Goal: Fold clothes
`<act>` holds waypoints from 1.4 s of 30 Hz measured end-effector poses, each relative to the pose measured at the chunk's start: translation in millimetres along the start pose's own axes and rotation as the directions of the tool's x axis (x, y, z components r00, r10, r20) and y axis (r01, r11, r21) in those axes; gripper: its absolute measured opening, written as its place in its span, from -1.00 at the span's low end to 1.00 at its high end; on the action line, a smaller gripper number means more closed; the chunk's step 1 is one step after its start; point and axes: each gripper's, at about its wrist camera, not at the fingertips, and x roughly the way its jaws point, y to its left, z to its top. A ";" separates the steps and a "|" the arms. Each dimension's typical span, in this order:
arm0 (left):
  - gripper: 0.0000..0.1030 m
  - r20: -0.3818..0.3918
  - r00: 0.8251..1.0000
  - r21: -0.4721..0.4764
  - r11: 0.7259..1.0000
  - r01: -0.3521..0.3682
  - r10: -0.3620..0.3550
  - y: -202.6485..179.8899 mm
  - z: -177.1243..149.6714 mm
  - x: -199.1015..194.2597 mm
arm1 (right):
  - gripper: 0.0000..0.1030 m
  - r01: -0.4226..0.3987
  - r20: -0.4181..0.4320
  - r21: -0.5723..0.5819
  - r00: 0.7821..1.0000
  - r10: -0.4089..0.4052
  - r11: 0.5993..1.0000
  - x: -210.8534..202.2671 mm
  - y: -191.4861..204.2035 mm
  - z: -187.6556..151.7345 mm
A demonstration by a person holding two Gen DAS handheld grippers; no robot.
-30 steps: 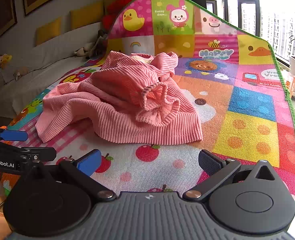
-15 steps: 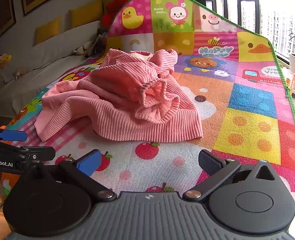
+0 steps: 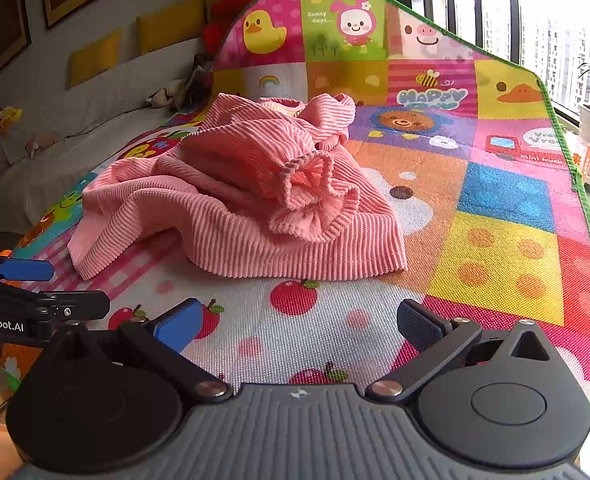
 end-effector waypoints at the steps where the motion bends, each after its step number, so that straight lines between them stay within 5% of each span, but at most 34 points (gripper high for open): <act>1: 1.00 0.000 1.000 0.000 1.000 0.000 0.000 -0.1 0.1 0.0 | 1.00 0.000 0.000 0.000 1.000 0.000 1.000 0.2 0.2 0.1; 29: 1.00 -0.004 1.000 -0.015 1.000 0.019 -0.019 4.3 3.4 1.7 | 1.00 0.001 0.000 -0.011 1.000 -0.001 1.000 1.3 -0.8 2.5; 36: 1.00 0.049 0.996 -0.040 0.996 0.078 -0.076 13.4 40.8 6.2 | 1.00 0.013 0.032 -0.032 0.999 -0.012 0.999 0.5 -9.5 33.4; 42: 1.00 0.039 0.996 -0.062 0.994 0.088 -0.086 28.1 75.4 41.8 | 1.00 -0.027 -0.003 0.095 1.000 0.027 0.995 32.5 -31.7 67.0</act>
